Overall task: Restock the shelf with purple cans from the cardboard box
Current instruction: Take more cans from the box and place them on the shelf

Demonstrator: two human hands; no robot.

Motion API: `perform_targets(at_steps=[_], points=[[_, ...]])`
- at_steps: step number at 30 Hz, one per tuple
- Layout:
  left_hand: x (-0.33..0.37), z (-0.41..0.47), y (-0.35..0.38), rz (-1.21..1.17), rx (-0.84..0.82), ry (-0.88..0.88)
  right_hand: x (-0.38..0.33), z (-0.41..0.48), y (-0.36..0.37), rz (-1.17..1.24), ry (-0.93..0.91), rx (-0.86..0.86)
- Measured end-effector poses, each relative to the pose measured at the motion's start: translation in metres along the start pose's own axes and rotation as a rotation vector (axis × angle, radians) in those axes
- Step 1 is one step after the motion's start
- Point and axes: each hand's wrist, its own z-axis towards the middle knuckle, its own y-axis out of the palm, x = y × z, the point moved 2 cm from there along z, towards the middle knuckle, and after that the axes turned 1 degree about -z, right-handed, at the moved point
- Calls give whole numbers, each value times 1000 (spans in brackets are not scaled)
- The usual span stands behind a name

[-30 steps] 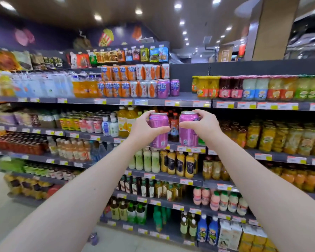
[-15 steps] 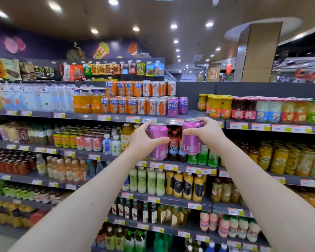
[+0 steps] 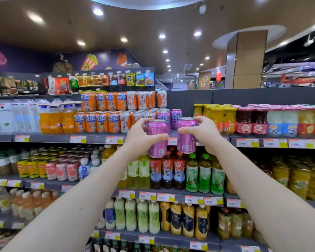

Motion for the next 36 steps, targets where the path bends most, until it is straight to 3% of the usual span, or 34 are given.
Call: perform_targets(at_steps=[7,15,23,36], points=[[-35,96,28,28,40,11,33,112,2,-34,-26,-27],[-67,153,38,-116,6,-62,69,193,23,-20,-63,-2],[-82,180,34,-116,-76,-47,91,226,49,-87,-37,-33],[-90,196,26,-137,-131,-12,100,255,63,-268,-1,84]])
